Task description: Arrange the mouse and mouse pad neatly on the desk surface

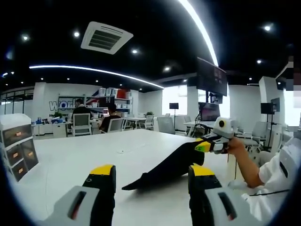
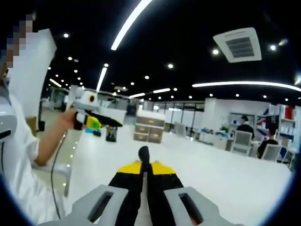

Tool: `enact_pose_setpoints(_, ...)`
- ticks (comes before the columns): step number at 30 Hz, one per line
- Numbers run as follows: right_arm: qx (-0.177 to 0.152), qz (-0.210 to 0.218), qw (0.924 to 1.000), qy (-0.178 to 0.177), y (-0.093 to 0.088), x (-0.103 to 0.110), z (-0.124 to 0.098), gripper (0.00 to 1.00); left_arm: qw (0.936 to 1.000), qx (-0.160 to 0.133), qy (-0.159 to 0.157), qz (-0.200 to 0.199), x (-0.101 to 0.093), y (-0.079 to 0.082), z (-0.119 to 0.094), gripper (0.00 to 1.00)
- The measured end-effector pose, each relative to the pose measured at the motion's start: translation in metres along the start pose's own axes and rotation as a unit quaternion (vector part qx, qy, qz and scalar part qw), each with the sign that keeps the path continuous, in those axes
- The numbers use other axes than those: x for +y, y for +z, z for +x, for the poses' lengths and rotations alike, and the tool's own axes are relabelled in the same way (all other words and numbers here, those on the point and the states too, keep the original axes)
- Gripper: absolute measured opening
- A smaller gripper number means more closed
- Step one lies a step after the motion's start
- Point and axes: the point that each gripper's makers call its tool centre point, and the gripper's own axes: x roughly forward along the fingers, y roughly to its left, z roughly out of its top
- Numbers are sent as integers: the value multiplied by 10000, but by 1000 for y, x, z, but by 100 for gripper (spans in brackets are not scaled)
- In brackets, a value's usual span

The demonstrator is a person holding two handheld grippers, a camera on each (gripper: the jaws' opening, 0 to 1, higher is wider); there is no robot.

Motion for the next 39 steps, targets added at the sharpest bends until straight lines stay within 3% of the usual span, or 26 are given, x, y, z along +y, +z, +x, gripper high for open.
enact_pose_setpoints(13,-269,-124,9994,-202,22,-5,-14,4,10000,16,-5,17,-2,-1,1,62)
enact_pose_setpoints(39,-164,-100,9997,-157,17,-2,-13,4,9998,81,-106,111,-9,-4,8,62)
